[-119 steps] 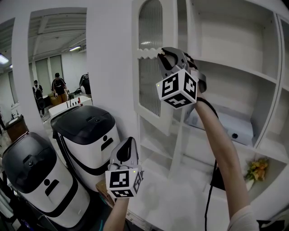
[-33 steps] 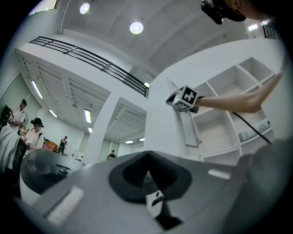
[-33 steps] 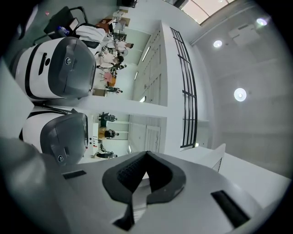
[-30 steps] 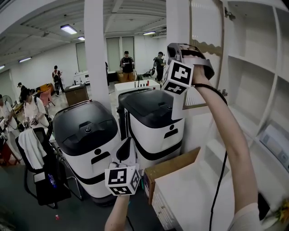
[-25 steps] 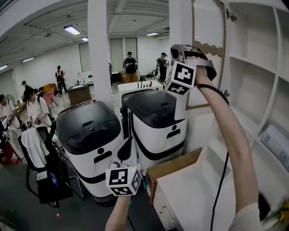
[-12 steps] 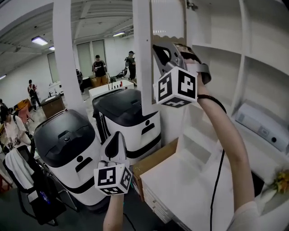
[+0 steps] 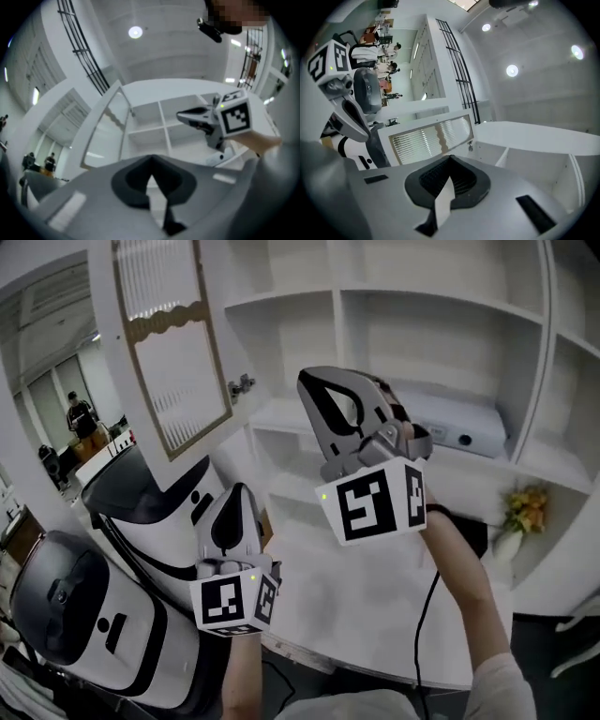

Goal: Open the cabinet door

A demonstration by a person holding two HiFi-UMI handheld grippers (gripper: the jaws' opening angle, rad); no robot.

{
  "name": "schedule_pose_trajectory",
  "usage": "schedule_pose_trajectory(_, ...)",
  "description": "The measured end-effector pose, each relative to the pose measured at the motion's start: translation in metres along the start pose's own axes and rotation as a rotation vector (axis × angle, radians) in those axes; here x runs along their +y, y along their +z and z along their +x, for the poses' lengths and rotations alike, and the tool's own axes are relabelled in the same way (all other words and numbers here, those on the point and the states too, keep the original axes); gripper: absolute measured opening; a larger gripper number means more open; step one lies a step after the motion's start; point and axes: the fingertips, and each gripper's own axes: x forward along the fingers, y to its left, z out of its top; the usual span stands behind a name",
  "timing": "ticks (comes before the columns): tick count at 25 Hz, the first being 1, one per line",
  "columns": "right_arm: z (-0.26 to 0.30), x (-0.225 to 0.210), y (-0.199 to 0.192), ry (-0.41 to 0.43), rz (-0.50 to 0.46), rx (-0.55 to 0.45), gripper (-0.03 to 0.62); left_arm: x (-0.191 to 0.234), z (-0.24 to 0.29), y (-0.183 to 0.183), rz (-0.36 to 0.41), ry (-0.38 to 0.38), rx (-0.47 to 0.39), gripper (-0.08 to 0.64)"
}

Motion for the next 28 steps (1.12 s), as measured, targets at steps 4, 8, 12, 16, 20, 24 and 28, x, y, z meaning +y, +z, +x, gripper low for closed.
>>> schedule_pose_trajectory(4,-0.058,-0.008,-0.033,-0.005,0.020,0.109,-0.001,-0.060,0.021,0.003,-0.029,-0.130,-0.039,0.006)
schedule_pose_trajectory(8,-0.115,-0.013,-0.064,-0.054,0.036,0.242,0.000,-0.120,0.028,0.003,-0.074,-0.265,-0.062,0.006)
schedule_pose_trajectory(12,-0.171,0.001,-0.095,-0.095,0.221,0.353,0.000,-0.169,0.022,-0.003,-0.100,-0.361,-0.062,0.006)
schedule_pose_trajectory(16,-0.234,0.024,-0.121,-0.188,0.362,0.471,0.000,-0.223,0.003,-0.033,-0.143,-0.477,-0.019,0.006)
schedule_pose_trajectory(20,-0.288,0.040,-0.137,-0.291,0.420,0.557,0.000,-0.250,-0.017,-0.063,-0.216,-0.507,0.021,0.006)
schedule_pose_trajectory(24,-0.327,0.049,-0.151,-0.399,0.502,0.615,0.000,-0.257,-0.036,-0.090,-0.222,-0.485,0.068,0.006)
schedule_pose_trajectory(28,-0.345,0.065,-0.161,-0.413,0.546,0.649,0.000,-0.261,-0.042,-0.110,-0.199,-0.475,0.114,0.006)
